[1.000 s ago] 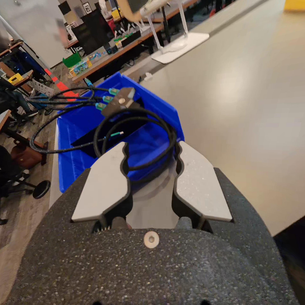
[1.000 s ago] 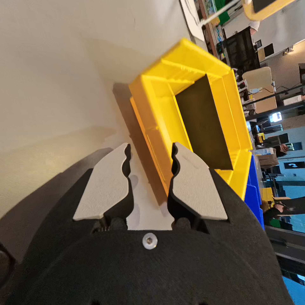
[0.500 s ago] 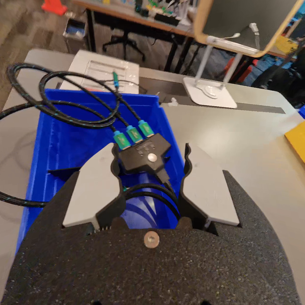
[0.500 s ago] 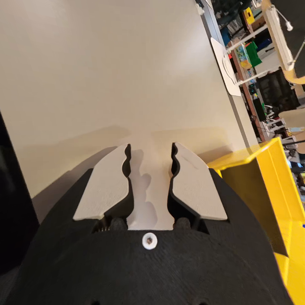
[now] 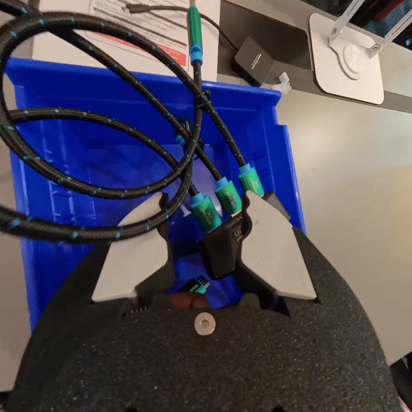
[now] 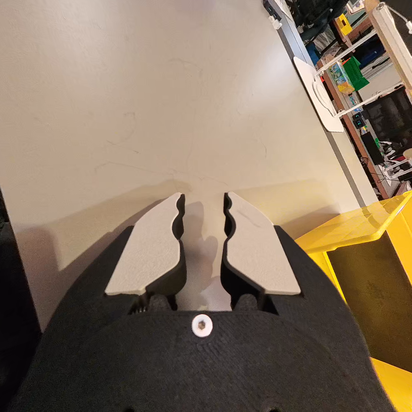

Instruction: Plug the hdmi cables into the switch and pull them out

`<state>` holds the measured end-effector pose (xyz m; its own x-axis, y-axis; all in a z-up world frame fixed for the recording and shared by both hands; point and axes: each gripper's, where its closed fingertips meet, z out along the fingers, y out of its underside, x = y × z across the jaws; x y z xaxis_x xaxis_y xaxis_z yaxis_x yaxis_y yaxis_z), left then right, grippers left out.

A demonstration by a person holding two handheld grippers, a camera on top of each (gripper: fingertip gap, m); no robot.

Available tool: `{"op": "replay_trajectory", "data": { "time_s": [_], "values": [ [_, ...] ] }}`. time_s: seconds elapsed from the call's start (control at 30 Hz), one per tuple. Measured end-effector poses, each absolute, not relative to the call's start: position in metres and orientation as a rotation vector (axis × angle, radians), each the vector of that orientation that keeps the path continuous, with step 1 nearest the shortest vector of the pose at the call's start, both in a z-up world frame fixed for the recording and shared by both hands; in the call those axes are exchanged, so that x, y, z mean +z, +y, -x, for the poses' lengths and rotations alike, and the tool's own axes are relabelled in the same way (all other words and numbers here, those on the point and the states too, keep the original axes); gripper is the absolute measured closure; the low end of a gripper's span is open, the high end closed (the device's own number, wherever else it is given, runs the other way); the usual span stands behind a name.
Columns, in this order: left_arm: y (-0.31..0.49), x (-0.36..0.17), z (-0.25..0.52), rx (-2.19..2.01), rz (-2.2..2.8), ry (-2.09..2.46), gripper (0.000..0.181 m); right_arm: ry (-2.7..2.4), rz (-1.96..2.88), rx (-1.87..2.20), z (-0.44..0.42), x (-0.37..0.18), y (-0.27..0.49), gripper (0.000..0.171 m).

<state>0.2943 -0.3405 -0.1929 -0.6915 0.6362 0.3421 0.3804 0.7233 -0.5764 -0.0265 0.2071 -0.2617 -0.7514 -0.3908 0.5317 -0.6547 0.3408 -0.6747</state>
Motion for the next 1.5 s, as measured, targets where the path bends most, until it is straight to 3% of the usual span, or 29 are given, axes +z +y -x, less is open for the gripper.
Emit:
{"op": "replay_trajectory", "data": {
  "time_s": [0.03, 0.2, 0.33, 0.5, 0.67, 0.97, 1.1, 1.27, 1.5],
  "values": [
    [-0.341, -0.196, -0.294, 0.611, 0.770, -2.392, 0.127, -2.331, -0.935, 1.370, 0.026, -0.262, 0.207, 0.138],
    [-0.340, -0.195, -0.291, 0.558, 0.697, -2.311, 0.163, -2.320, -0.924, 1.369, 0.028, -0.261, 0.207, 0.137],
    [-0.336, -0.179, -0.294, 0.613, 0.666, -2.219, 0.171, -2.309, -0.926, 1.370, 0.028, -0.261, 0.207, 0.137],
    [-0.320, -0.126, -0.294, 0.754, 0.682, -2.077, 0.172, -2.302, -0.928, 1.372, 0.027, -0.261, 0.208, 0.137],
    [-0.287, -0.039, -0.294, 1.085, 0.752, -1.859, 0.171, -2.306, -0.910, 1.381, 0.027, -0.259, 0.211, 0.130],
    [-0.184, 0.122, -0.303, 1.454, 0.818, -1.539, 0.168, -2.304, -0.931, 1.384, 0.015, -0.258, 0.219, 0.125],
    [-0.128, 0.168, -0.284, 1.476, 0.938, -1.460, 0.170, -2.290, -0.944, 1.400, 0.008, -0.255, 0.221, 0.125],
    [-0.082, 0.159, -0.241, 1.388, 1.077, -1.507, 0.167, -2.268, -0.943, 1.427, 0.003, -0.252, 0.220, 0.125],
    [-0.049, 0.046, -0.158, 1.038, 1.229, -1.530, 0.168, -2.243, -0.976, 1.414, -0.004, -0.255, 0.219, 0.125]
  ]
}}
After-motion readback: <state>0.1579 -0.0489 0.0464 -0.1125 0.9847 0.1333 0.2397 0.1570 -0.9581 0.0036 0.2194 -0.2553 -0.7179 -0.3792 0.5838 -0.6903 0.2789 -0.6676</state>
